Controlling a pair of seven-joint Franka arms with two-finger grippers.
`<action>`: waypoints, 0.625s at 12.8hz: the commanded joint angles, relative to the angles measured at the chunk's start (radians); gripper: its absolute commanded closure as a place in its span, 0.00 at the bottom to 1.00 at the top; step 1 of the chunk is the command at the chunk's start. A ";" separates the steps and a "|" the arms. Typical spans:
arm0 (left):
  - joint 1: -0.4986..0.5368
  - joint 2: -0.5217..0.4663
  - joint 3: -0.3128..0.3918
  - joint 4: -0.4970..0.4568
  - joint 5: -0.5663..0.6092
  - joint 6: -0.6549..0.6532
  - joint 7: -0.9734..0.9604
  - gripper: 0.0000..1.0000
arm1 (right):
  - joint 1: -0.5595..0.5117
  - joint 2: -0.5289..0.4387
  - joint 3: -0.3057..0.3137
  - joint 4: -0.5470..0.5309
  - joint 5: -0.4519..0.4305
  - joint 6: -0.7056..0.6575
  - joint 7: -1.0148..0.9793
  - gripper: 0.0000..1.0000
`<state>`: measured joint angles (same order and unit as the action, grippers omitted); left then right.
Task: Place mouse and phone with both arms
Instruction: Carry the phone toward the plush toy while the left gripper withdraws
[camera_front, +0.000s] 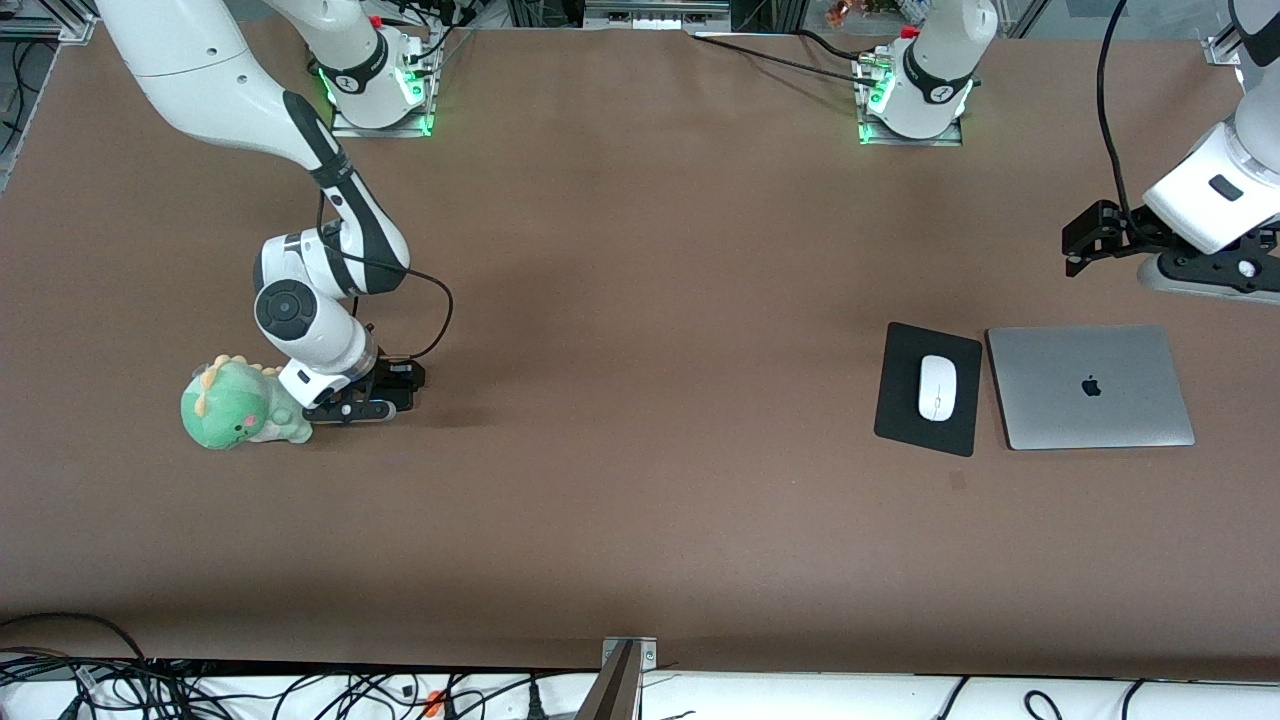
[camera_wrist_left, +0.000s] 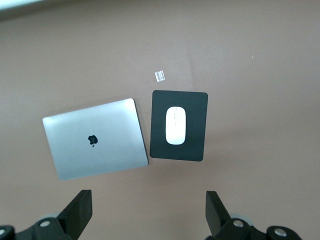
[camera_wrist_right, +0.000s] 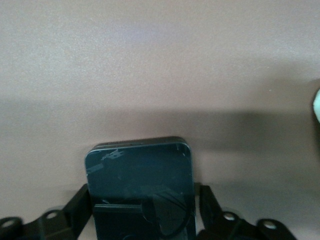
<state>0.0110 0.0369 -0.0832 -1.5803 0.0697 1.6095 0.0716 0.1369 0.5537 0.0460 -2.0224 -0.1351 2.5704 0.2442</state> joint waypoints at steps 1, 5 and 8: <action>-0.026 -0.045 0.059 -0.058 -0.106 0.037 -0.013 0.00 | -0.010 -0.066 0.017 -0.016 0.012 -0.027 0.061 0.00; -0.026 -0.028 0.051 -0.024 -0.102 -0.008 -0.010 0.00 | -0.008 -0.288 0.063 0.074 0.015 -0.384 0.125 0.00; -0.025 -0.025 0.045 -0.009 -0.035 0.000 -0.010 0.00 | -0.010 -0.377 0.052 0.209 0.141 -0.643 0.054 0.00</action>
<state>-0.0065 0.0211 -0.0408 -1.6012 0.0007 1.6146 0.0664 0.1370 0.2244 0.0992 -1.8717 -0.0702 2.0464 0.3463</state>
